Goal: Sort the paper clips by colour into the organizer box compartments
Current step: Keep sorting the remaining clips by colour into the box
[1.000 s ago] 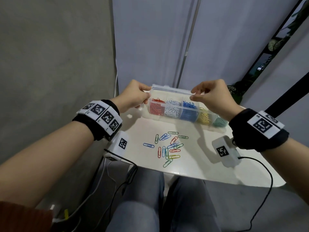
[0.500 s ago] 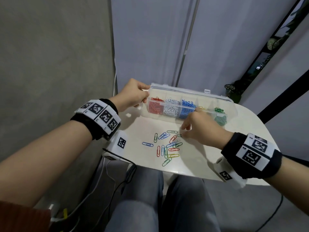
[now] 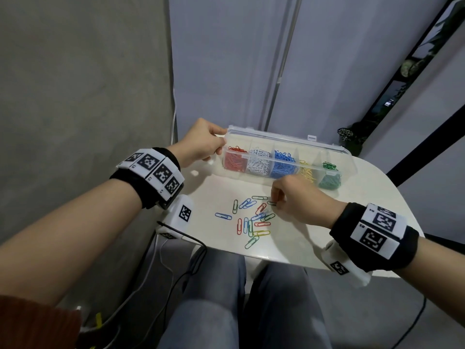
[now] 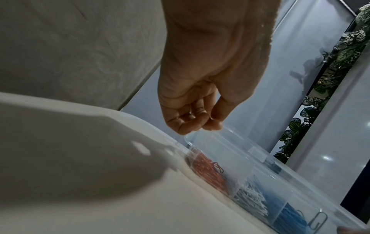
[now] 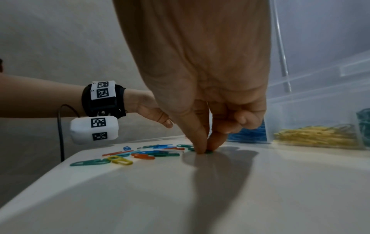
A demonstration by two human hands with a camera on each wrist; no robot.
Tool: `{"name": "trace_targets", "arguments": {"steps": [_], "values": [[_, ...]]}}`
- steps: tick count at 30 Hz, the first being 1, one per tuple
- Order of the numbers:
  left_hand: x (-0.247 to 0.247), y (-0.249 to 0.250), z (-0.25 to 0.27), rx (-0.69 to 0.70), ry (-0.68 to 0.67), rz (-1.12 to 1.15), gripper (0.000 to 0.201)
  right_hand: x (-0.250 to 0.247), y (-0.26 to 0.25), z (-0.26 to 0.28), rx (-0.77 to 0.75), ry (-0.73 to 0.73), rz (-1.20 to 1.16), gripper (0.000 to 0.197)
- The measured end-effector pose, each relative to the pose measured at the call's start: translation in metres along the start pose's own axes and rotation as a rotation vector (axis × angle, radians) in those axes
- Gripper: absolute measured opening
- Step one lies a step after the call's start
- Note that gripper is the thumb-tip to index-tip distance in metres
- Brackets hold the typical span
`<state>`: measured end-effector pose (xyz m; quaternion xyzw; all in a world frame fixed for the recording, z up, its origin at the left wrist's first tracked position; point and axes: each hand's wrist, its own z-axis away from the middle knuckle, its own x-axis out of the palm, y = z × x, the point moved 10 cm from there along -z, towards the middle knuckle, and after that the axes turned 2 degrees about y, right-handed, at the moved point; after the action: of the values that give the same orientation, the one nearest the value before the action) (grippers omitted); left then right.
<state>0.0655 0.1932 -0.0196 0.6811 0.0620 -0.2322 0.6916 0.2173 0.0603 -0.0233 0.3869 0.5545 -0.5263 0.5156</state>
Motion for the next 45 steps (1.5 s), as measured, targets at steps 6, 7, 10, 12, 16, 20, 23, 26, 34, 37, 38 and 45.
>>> {"name": "trace_targets", "arguments": {"steps": [6, 7, 10, 12, 16, 20, 23, 26, 34, 37, 38, 45], "values": [[0.0, -0.002, -0.001, -0.007, 0.008, -0.004, 0.038, 0.006, -0.002, -0.002, -0.002, -0.047, -0.015, 0.012], [0.0, -0.002, -0.001, -0.008, 0.007, -0.002, 0.038, 0.005, -0.002, -0.002, -0.01, -0.048, -0.023, 0.012], [-0.001, -0.001, -0.001, -0.01, 0.006, -0.006, 0.038, -0.005, -0.004, -0.009, -0.014, -0.017, -0.113, 0.013], [-0.002, -0.001, -0.001, -0.01, 0.01, -0.01, 0.038, -0.008, -0.009, -0.015, -0.031, -0.025, -0.141, 0.019], [0.0, 0.0, -0.001, -0.01, 0.004, -0.004, 0.039, 0.006, -0.018, -0.02, -0.031, -0.09, -0.119, 0.019], [-0.001, 0.0, -0.001, -0.006, 0.001, -0.012, 0.039, 0.007, -0.017, -0.023, -0.005, -0.097, -0.106, 0.014], [-0.001, -0.001, -0.001, -0.009, 0.001, -0.013, 0.039, 0.008, -0.018, -0.022, 0.007, -0.121, -0.085, 0.013], [0.0, -0.001, 0.0, -0.012, -0.004, -0.007, 0.039, 0.008, -0.022, -0.02, -0.008, -0.114, -0.029, 0.011], [0.001, 0.002, 0.003, -0.007, -0.007, -0.009, 0.038, 0.001, -0.036, -0.026, -0.114, -0.108, -0.041, 0.017], [0.0, 0.002, 0.003, -0.002, -0.003, -0.006, 0.037, -0.009, -0.058, -0.026, -0.24, -0.1, -0.12, 0.026], [-0.001, 0.002, 0.002, -0.002, 0.0, -0.004, 0.036, -0.009, -0.068, -0.026, -0.292, -0.117, -0.117, 0.028], [-0.001, 0.002, 0.002, 0.002, 0.004, -0.003, 0.036, 0.013, -0.092, -0.033, -0.358, -0.192, 0.041, 0.026]]}}
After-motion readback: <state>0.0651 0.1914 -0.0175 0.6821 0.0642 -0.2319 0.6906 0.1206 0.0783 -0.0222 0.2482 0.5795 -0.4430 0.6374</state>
